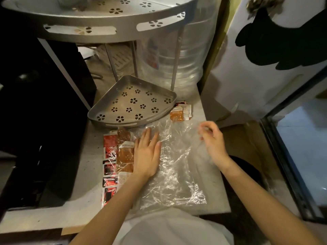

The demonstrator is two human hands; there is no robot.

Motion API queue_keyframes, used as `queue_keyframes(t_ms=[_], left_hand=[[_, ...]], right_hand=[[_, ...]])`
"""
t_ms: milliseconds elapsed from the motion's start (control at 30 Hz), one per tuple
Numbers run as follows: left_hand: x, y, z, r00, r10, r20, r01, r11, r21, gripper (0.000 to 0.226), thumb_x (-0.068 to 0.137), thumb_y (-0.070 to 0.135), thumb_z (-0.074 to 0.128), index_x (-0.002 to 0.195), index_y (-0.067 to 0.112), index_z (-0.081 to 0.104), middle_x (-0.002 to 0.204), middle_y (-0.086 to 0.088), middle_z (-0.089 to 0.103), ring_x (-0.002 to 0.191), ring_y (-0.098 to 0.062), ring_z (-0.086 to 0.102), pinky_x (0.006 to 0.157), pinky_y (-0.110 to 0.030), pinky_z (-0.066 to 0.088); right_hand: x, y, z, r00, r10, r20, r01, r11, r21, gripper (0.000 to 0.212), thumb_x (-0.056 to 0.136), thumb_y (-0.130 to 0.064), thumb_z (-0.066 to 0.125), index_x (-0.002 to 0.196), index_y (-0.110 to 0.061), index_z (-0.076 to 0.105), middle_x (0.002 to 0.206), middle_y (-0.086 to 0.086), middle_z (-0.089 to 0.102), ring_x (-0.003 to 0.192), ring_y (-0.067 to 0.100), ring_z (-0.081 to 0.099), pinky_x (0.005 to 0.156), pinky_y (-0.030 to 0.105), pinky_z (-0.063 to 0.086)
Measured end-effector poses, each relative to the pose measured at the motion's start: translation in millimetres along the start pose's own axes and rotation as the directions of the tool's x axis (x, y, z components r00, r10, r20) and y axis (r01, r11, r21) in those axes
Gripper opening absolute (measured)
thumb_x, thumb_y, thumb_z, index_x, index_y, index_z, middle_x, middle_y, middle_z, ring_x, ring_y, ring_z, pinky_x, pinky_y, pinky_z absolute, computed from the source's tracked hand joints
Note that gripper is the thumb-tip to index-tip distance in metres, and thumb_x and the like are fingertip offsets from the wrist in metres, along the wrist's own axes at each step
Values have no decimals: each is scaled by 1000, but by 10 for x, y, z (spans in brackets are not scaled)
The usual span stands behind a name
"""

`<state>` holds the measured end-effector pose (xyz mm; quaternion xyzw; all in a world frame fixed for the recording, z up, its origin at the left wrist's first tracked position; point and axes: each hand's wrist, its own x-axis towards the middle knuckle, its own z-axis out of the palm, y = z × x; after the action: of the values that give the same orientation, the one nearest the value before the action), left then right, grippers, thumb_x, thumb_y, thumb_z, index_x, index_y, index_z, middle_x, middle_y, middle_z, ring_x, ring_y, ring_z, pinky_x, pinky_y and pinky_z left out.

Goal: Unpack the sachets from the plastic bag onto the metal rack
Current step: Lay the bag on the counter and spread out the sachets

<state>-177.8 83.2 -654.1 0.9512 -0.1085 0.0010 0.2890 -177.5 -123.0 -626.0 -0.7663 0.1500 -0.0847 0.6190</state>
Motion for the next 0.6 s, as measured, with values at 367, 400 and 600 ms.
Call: queue_keyframes(t_ms=[367,400,600], left_hand=[[-647,383,-221,939,285,191,-246,947,-206,54,90,48,13,140,29,8,149,14,7,139,1,0,110,-10,-6],[-687,387,-188,933,293,212,-249,946,-208,53,90,47,12,140,30,5,149,14,4,139,2,-3,111,-11,-7],[-770,358,9,909,328,257,-319,945,-77,54,92,48,7,141,30,-4,152,13,-3,140,2,-9,117,-28,-3]], right_hand=[[-221,-157,87,950,309,37,-291,841,456,10,91,-8,53,97,-15,57,81,8,63,65,18,59,63,26,50],[-285,-163,93,947,317,48,-297,813,501,14,92,-13,52,105,-15,54,86,9,65,68,19,61,63,27,50],[-805,-151,202,959,248,138,-263,960,101,75,67,-58,67,128,-23,42,91,0,64,61,5,52,50,20,38]])
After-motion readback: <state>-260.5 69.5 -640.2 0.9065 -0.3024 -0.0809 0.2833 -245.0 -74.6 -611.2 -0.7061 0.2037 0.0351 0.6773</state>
